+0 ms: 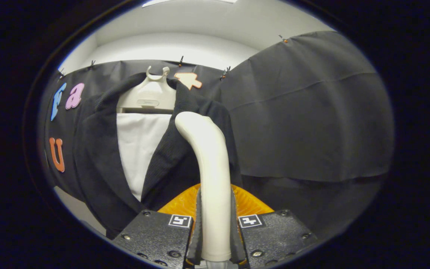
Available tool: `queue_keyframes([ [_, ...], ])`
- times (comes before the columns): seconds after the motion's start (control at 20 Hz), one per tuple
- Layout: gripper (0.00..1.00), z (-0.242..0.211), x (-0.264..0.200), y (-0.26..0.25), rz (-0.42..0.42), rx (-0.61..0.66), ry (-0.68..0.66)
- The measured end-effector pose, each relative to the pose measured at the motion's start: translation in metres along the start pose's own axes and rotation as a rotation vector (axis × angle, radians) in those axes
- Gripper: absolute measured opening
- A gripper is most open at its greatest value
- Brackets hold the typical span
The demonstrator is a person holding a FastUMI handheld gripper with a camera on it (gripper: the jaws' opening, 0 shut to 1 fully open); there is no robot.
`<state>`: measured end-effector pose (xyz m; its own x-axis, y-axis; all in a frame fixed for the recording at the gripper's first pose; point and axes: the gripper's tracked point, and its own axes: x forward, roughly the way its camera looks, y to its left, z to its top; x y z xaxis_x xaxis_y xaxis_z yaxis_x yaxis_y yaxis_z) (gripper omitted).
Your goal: Iron the clothes twice with a garment steamer, once on the left side and once on the right side.
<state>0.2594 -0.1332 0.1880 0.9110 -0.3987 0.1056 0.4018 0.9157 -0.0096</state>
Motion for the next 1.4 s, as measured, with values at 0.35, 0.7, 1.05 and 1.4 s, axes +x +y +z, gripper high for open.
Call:
queue_keyframes([
  [0.35,0.33,-0.063,-0.023,0.003,0.005,0.041,0.102],
  [0.7,0.33,-0.111,-0.033,0.001,-0.014,-0.007,0.148],
  [1.05,0.33,-0.154,-0.034,-0.006,-0.025,-0.006,0.212],
  [1.4,0.33,-0.198,-0.042,0.0,-0.037,-0.023,0.248],
])
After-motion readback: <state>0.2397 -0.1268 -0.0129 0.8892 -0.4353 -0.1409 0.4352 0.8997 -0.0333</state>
